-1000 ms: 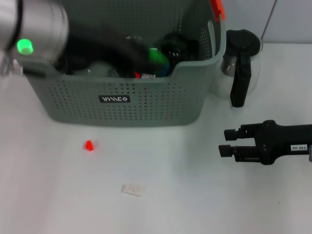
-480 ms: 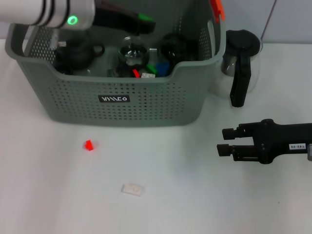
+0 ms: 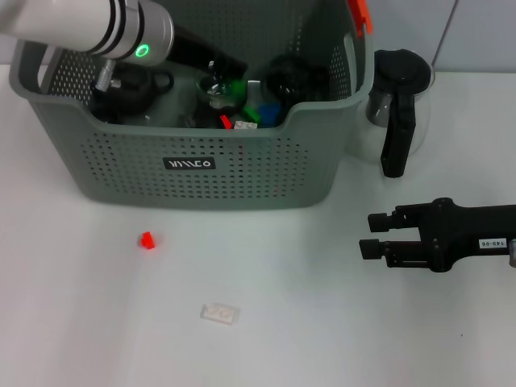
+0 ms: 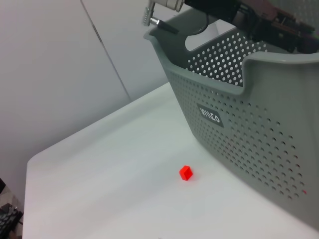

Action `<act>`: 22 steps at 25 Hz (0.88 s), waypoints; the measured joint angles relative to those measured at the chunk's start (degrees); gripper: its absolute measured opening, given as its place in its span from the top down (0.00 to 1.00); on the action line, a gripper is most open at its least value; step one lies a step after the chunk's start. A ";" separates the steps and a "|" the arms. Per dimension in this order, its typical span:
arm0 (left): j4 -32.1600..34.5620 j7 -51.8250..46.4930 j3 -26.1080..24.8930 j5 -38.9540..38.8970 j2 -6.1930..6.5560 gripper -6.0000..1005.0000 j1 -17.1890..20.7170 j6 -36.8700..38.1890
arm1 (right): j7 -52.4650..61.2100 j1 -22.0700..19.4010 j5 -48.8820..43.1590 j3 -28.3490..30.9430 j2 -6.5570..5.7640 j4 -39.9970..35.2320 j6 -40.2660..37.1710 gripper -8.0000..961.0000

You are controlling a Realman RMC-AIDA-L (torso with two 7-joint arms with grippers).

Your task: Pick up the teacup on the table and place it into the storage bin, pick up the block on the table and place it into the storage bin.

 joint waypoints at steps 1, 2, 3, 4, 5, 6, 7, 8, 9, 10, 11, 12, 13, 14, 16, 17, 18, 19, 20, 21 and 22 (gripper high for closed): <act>0.85 -0.17 -0.13 -0.11 -0.06 0.57 0.20 0.53 | 0.00 0.00 0.00 0.00 0.00 0.00 -0.01 0.39; 1.60 -0.32 -0.28 -0.22 -0.12 0.57 0.42 1.06 | 0.00 0.01 0.00 0.00 -0.03 0.00 -0.02 0.39; 3.15 -0.67 -0.50 -0.32 -0.25 0.57 0.91 2.11 | 0.00 0.01 0.00 0.00 -0.03 0.00 -0.02 0.39; 4.81 -1.05 -0.63 -0.43 -0.42 0.53 1.52 3.08 | 0.00 0.02 0.00 0.00 -0.04 0.00 -0.01 0.39; 6.43 -1.42 -0.72 -0.58 -0.58 0.50 2.06 4.04 | 0.00 0.03 0.00 0.00 -0.09 0.00 -0.01 0.39; 10.12 -1.77 -0.80 -1.51 -0.92 0.47 3.56 6.10 | 0.00 0.03 0.00 0.00 -0.09 0.00 -0.01 0.39; 13.75 -1.79 -0.75 -3.09 -1.20 0.43 5.17 8.23 | 0.00 0.04 0.02 0.00 -0.09 -0.01 -0.07 0.39; 17.79 -1.49 -0.59 -5.49 -1.37 0.40 7.45 10.57 | 0.02 0.04 -0.01 0.00 -0.10 -0.03 -0.03 0.39; 22.71 -0.63 -0.28 -9.49 -1.39 0.37 10.32 13.83 | 0.03 0.07 -0.01 0.00 -0.11 -0.04 -0.06 0.39; 25.46 0.49 -0.26 -12.52 -1.31 0.35 12.28 16.19 | 0.03 0.13 0.00 0.00 -0.11 -0.05 -0.11 0.39; 25.46 0.49 -0.26 -12.52 -1.31 0.34 12.28 16.19 | 0.03 0.15 0.00 0.00 -0.15 -0.05 -0.14 0.39; 32.15 4.81 -0.97 -20.34 -1.09 0.33 17.54 23.00 | 0.02 0.22 0.01 0.00 -0.17 -0.05 -0.17 0.39; 33.87 6.84 -1.48 -22.61 -1.03 0.33 19.26 25.40 | 0.00 0.29 0.01 -0.01 -0.18 -0.04 -0.17 0.39; 35.72 9.05 -2.04 -25.05 -0.97 0.33 21.05 27.99 | -0.01 0.37 0.01 -0.05 -0.17 -0.03 -0.17 0.39; 38.44 15.28 -2.74 -27.99 -0.99 0.34 25.10 33.82 | -0.01 0.51 0.01 -0.14 -0.11 -0.02 -0.11 0.39; 40.02 20.30 -2.71 -28.47 -1.25 0.34 28.50 37.90 | -0.01 0.54 0.01 -0.19 -0.06 -0.02 -0.05 0.39; 40.02 20.30 -2.71 -28.47 -1.25 0.34 28.50 37.90 | -0.01 0.57 0.01 -0.22 -0.02 -0.04 -0.06 0.39; 40.56 22.27 -2.49 -28.36 -1.38 0.34 30.38 39.54 | -0.01 0.58 0.01 -0.23 0.01 -0.05 -0.05 0.39; 40.66 23.19 -2.34 -27.96 -1.39 0.35 31.56 40.47 | -0.01 0.57 0.00 -0.23 0.03 -0.05 -0.05 0.39; 40.72 24.02 -2.21 -27.19 -1.38 0.35 32.72 41.48 | -0.01 0.55 0.00 -0.21 0.03 -0.06 -0.04 0.39; 40.64 24.25 -2.21 -26.43 -1.34 0.35 33.26 42.08 | 0.02 0.50 0.00 -0.19 0.02 -0.07 -0.08 0.39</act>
